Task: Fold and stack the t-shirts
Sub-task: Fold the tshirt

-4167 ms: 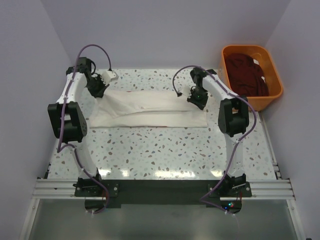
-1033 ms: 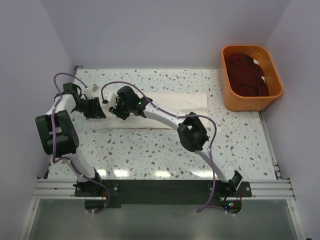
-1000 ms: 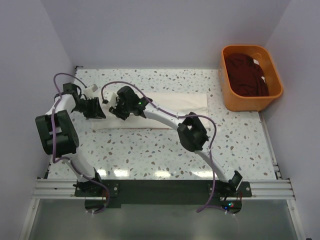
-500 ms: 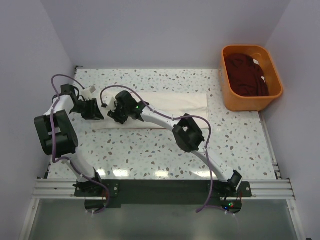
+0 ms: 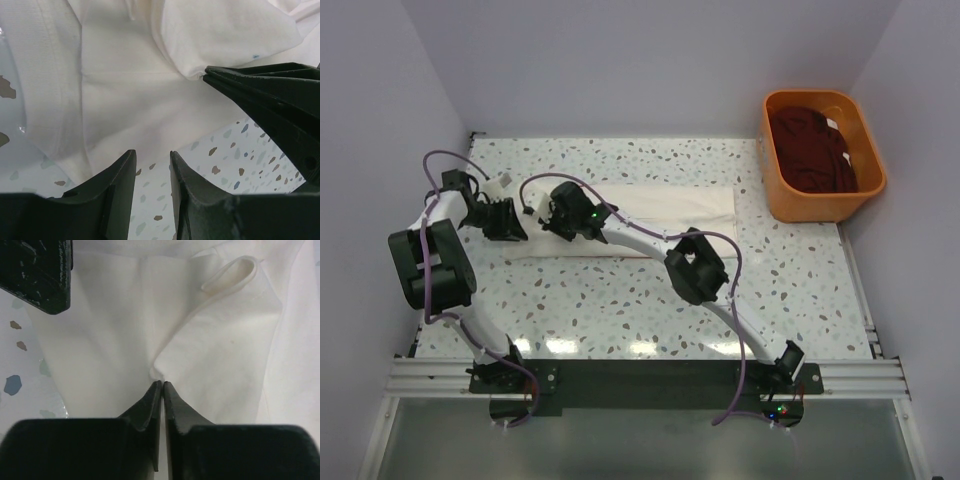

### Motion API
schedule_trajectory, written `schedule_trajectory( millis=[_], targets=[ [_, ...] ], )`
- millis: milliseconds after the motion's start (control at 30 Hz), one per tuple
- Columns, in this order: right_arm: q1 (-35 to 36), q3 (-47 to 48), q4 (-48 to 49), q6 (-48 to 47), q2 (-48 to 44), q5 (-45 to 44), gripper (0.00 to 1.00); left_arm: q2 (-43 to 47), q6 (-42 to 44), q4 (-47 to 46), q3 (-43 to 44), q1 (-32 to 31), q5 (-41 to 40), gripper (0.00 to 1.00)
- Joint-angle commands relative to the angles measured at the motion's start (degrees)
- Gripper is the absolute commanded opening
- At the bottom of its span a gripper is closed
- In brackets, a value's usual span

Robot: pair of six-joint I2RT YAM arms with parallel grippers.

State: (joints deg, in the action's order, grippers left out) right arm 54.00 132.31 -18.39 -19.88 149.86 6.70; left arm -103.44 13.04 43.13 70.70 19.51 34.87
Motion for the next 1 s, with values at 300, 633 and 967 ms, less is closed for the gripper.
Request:
schedule_trajectory(
  millis=[300,633,967],
  targets=[
    [-1.26,-1.17,4.51,-3.15,-5.01,-0.81,0.00,-1.33,1.29,0.20,0.85,0.62,-0.50,0.38],
    [-3.63,-4.43,3.63,-9.12,-9.67,1.21,0.00,-3.35,0.59,0.02,1.37,0.62,-2.88,0.37],
    [-6.53,-6.89,3.54,-13.60,-9.24,2.18,0.00,-0.98,1.20,-4.10,3.13,0.62,2.48,0.37]
  ],
)
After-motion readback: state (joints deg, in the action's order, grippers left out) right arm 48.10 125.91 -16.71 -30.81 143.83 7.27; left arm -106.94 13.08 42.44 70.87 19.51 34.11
